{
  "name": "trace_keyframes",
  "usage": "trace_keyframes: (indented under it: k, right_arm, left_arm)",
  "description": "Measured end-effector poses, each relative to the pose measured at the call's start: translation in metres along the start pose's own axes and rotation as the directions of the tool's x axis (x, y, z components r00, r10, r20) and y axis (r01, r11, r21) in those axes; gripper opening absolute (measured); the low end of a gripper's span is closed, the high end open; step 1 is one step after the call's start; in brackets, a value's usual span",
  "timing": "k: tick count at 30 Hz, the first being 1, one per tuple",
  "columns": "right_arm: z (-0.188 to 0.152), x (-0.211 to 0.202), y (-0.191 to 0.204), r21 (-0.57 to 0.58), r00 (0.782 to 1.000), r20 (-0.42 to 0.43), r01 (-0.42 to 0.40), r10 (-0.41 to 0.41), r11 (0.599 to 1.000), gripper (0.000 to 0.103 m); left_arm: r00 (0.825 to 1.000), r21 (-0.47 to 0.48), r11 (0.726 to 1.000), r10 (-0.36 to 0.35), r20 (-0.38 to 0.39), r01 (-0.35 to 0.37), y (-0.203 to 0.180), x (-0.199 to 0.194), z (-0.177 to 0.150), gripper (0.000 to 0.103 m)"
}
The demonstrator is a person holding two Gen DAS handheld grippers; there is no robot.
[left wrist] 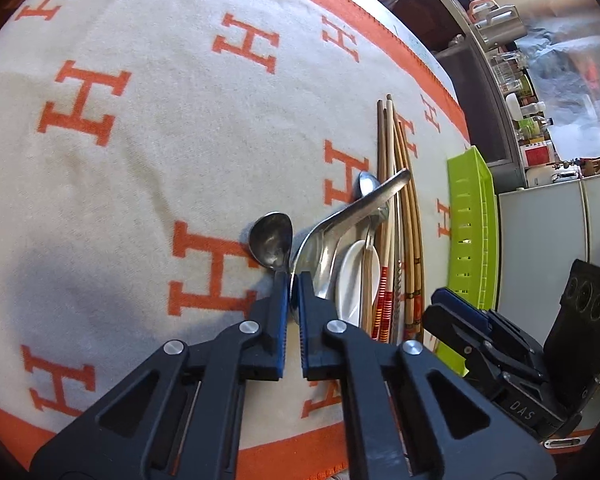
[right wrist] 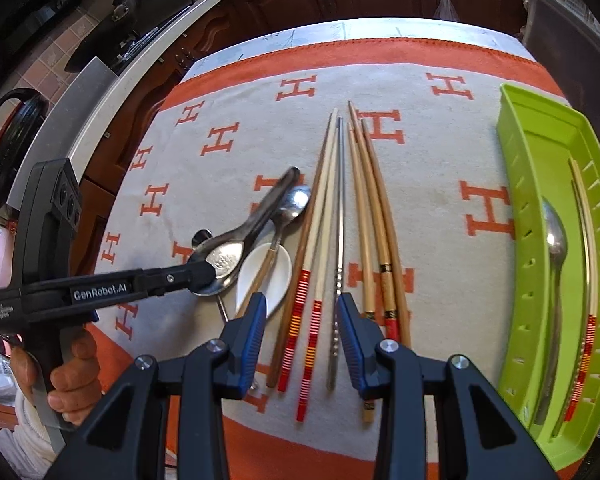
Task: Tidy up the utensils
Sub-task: 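Grasp the bent-handled steel spoon with the left gripper while the right gripper grasps a wooden-handled spoon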
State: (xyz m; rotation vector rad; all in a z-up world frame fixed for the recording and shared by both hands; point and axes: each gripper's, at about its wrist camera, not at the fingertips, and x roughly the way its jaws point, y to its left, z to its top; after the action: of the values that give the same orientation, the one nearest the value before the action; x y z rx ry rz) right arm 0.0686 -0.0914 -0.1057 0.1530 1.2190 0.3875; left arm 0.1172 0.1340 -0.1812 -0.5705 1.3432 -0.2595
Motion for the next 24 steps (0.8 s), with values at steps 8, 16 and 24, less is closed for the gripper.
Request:
trace_keyframes:
  k: [8,16,24]
  right_arm:
    - [0.013,0.022,0.002,0.098,0.988,-0.028,-0.146,0.149,0.985,0.036]
    - [0.016,0.043,0.008,0.138,0.982,-0.071,-0.164,0.175,0.977,0.034]
    - [0.014,0.051,0.022,0.069,0.995,-0.079,-0.057,0.062,0.996,0.012]
  left_arm:
    - [0.998,-0.026,1.000,0.003,0.055,-0.001,0.001,-0.021,-0.016,0.000]
    - [0.995,-0.028,1.000,-0.001,0.103,0.003,0.011,-0.046,-0.026,0.000]
    - [0.993,-0.041,0.999,0.005,0.120,0.000,0.016,-0.051,-0.032,0.000]
